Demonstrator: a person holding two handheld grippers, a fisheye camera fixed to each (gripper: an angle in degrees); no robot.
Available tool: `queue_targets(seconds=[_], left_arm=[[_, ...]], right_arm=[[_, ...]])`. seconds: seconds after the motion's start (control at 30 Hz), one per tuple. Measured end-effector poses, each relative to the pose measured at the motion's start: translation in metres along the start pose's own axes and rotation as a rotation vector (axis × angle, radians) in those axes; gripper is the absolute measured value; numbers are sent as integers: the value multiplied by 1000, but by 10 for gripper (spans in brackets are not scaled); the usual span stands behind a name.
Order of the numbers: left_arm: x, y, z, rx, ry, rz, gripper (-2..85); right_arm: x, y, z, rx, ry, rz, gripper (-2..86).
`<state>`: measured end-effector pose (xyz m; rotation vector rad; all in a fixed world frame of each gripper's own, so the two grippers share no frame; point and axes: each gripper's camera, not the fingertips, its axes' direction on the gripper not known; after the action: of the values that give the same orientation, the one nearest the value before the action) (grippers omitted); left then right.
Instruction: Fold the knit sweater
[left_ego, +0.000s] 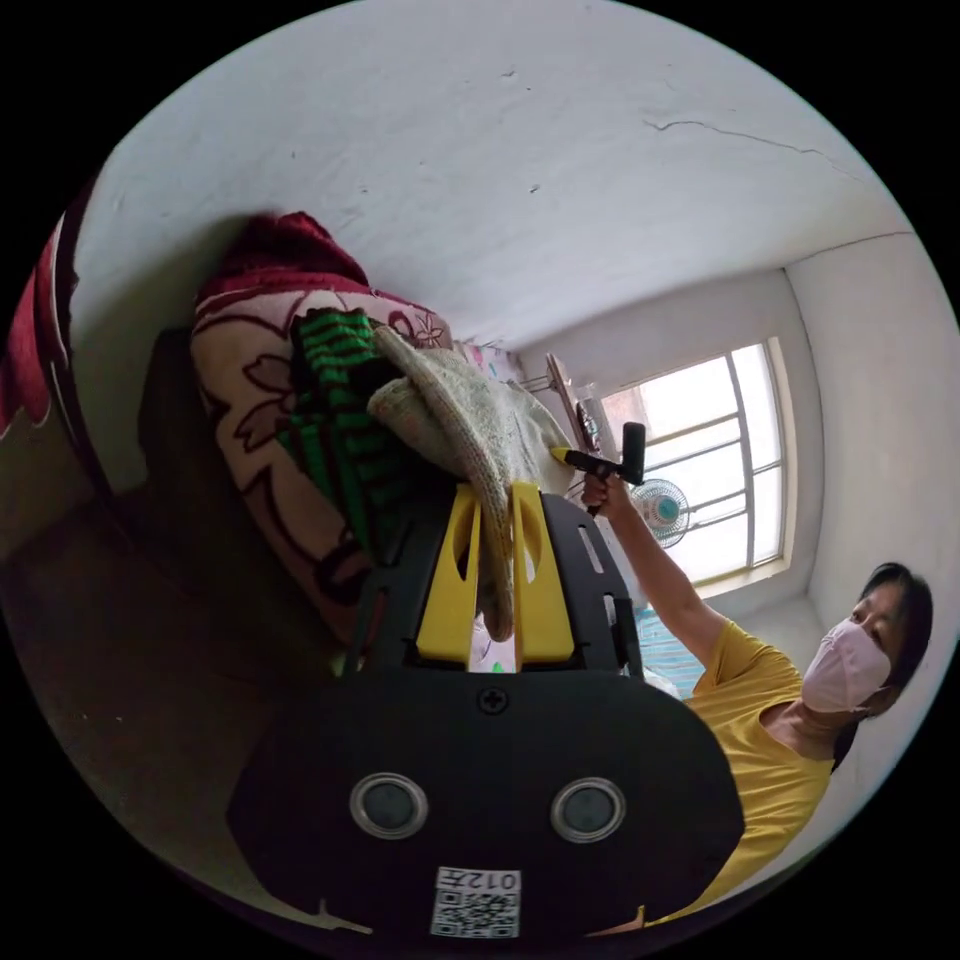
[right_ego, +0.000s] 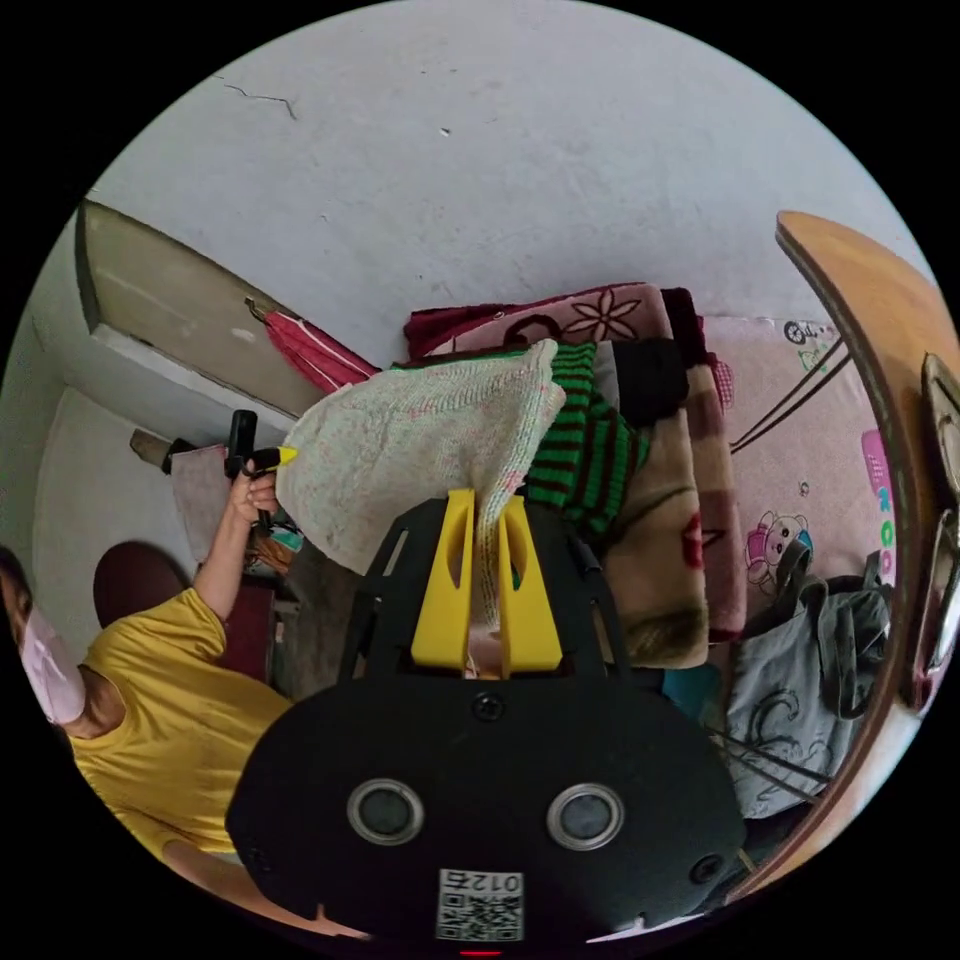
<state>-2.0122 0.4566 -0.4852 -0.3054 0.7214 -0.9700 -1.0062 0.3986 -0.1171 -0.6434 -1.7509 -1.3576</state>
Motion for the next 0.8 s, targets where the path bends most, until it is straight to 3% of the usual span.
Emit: queue_targets(seconds=[0.23, 0.4, 0.47, 0.53, 0.6, 0.7, 0.8], left_arm=[[-63, 32, 1, 12, 162, -134, 64], [-50, 58, -13, 112, 122, -88, 60], [-36, 75, -34, 218, 56, -69, 55], [1, 96, -61, 372, -186, -6, 39], [41, 100, -59, 408, -388, 86, 25], [86, 84, -11, 286, -498, 216, 11], [93, 65, 54, 157, -564, 240, 5]], right_arm=[[33, 7, 79, 35, -116, 99, 21], [24, 2, 95, 55, -72, 110, 67], [14, 1, 90, 82, -30, 117, 81], [-9, 2, 82, 145, 113, 86, 81], [-62, 2, 82, 255, 327, -50, 59], [-114, -15, 119, 227, 412, -193, 30], [-133, -38, 168, 134, 527, -167, 11]])
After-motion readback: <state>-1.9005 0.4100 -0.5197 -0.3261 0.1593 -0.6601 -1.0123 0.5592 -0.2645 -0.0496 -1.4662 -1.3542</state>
